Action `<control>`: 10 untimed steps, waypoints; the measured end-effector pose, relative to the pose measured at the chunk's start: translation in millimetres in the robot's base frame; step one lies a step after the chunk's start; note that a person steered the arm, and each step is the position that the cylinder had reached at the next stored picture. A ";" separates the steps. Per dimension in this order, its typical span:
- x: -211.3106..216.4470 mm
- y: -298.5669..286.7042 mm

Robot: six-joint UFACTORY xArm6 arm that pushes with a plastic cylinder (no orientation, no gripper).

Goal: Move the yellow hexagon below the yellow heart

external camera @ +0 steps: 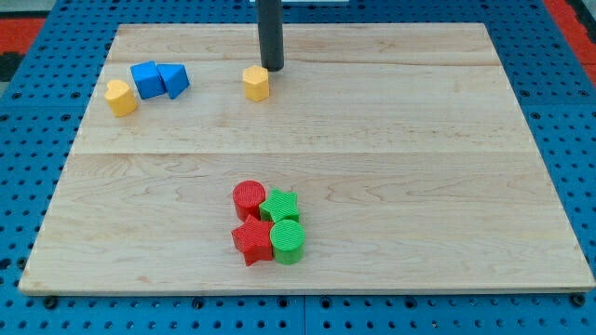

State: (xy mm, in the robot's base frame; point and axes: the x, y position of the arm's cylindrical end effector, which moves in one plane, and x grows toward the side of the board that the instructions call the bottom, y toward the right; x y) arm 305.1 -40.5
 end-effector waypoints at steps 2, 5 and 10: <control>34.4 -29.4; 71.5 -85.6; 99.9 -42.9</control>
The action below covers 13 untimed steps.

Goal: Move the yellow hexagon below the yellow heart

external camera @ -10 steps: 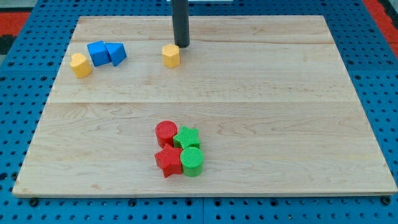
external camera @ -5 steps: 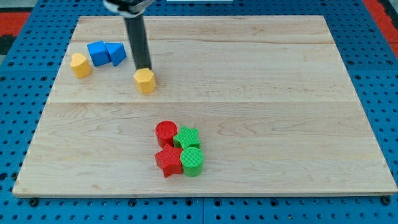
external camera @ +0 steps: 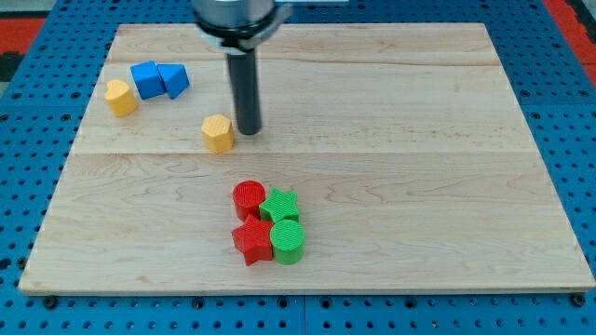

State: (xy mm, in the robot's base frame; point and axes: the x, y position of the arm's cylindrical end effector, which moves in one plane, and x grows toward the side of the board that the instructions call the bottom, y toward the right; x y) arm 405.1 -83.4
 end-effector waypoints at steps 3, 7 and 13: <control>17.9 -28.6; 62.6 -83.3; 12.2 -93.6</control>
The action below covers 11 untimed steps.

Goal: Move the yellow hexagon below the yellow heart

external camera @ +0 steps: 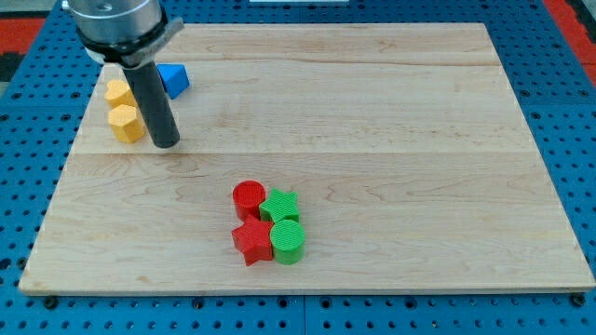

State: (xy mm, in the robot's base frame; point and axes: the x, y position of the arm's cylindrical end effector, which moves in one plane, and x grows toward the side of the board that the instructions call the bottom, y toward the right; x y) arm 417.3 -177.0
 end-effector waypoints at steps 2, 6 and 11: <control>-6.3 -38.3; 8.5 -41.1; 4.5 -74.3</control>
